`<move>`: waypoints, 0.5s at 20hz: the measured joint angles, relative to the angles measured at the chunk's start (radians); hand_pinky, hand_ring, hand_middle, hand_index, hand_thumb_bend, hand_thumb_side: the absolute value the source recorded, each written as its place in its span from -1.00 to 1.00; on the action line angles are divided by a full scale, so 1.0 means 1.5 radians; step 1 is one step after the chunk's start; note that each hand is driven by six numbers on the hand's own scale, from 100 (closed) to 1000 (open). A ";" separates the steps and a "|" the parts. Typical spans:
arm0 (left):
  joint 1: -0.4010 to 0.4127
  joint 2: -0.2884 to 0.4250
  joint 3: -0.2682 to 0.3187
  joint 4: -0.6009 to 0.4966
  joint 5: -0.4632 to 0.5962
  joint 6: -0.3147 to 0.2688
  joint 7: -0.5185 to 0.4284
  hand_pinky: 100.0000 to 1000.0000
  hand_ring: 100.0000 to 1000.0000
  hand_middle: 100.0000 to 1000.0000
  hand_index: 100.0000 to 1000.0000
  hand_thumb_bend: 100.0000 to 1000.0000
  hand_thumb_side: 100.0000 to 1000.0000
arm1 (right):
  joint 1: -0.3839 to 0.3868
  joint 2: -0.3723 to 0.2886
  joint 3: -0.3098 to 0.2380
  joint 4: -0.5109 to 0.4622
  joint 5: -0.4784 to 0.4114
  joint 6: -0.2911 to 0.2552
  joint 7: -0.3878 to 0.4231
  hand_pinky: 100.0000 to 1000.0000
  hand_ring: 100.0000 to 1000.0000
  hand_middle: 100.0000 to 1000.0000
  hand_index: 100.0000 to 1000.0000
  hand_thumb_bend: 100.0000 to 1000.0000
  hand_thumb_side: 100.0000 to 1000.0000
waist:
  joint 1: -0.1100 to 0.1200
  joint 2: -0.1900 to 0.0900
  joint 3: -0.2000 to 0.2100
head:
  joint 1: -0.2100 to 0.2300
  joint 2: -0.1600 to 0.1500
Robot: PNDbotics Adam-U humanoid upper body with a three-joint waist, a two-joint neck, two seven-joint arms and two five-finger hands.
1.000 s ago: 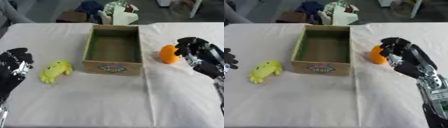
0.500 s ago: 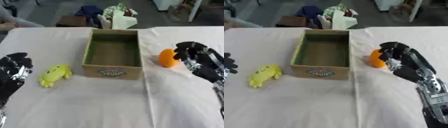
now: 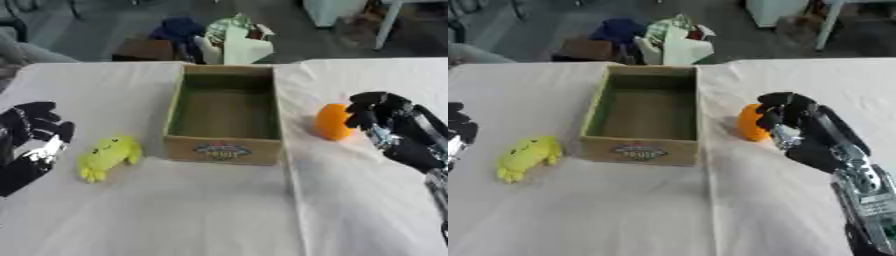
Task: Pick up objects on the table and place them in the box.
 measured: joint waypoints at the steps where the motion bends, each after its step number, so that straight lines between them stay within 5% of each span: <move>1: -0.005 0.007 -0.004 0.011 -0.012 0.001 -0.006 0.13 0.20 0.16 0.54 -0.36 -0.20 | 0.000 0.000 0.000 0.000 0.000 0.000 0.001 0.20 0.12 0.18 0.51 -1.00 -0.33 | 0.000 0.000 0.000 | 0.000 -0.002; 10: -0.053 0.043 -0.038 0.105 -0.103 0.006 -0.052 0.20 0.26 0.24 0.58 -0.12 -0.15 | 0.000 0.000 0.004 0.000 0.000 0.001 0.004 0.20 0.12 0.18 0.51 -1.00 -0.33 | 0.000 0.000 -0.002 | 0.003 -0.019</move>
